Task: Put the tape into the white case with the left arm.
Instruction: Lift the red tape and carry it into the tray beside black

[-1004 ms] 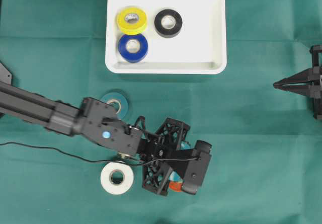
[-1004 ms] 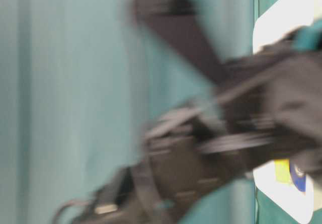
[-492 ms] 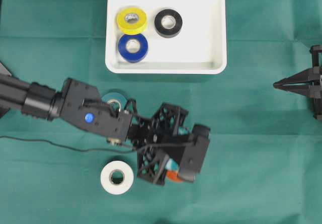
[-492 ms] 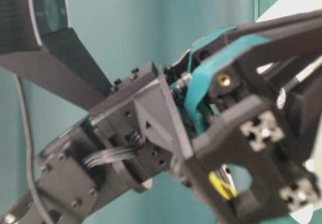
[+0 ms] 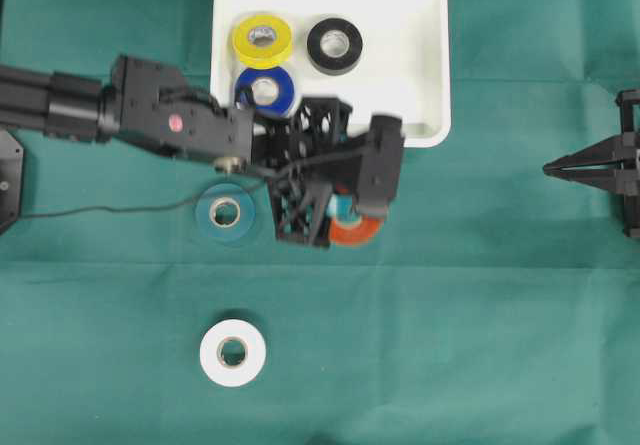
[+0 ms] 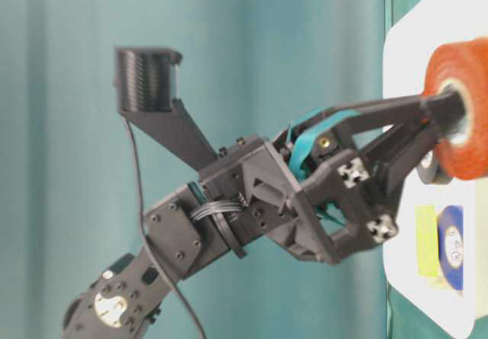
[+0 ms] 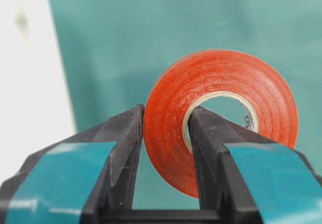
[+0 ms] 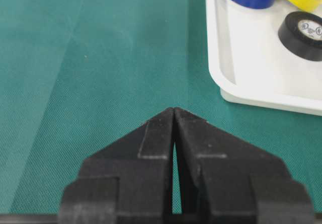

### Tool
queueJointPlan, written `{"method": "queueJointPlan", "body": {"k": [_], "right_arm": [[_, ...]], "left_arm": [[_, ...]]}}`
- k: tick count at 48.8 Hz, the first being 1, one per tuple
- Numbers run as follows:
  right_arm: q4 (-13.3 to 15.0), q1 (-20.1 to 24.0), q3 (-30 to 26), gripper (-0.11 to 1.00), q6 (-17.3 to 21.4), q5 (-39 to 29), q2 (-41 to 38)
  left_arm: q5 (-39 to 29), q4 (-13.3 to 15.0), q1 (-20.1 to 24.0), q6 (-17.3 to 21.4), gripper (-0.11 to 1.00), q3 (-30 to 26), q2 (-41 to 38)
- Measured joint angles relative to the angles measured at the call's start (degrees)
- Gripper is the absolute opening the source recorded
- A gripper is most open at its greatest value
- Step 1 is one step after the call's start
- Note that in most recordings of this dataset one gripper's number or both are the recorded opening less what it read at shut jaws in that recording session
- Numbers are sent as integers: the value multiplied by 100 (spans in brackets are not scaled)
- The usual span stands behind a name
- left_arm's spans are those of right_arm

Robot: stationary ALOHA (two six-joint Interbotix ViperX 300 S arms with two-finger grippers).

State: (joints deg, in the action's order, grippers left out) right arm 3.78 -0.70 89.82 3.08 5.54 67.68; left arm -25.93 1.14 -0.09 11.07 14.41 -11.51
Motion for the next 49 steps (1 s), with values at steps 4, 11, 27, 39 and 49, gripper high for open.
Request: {"method": "queueJointPlan", "body": {"k": [4, 11, 27, 39, 49], "right_arm": [[0, 0, -9, -9, 9, 0, 0], [0, 0, 0, -9, 9, 0, -9], [-9, 0, 9, -9, 9, 0, 0], [0, 0, 9, -9, 9, 0, 0], [0, 0, 9, -9, 9, 0, 0]], "left_arm": [[79, 0, 237, 97, 26, 79, 18], [255, 9, 694, 220, 26, 158, 18], [554, 0, 1354, 360, 26, 404, 18], [668, 0, 1635, 369, 26, 545, 9], [756, 9, 1661, 360, 26, 571, 18]]}}
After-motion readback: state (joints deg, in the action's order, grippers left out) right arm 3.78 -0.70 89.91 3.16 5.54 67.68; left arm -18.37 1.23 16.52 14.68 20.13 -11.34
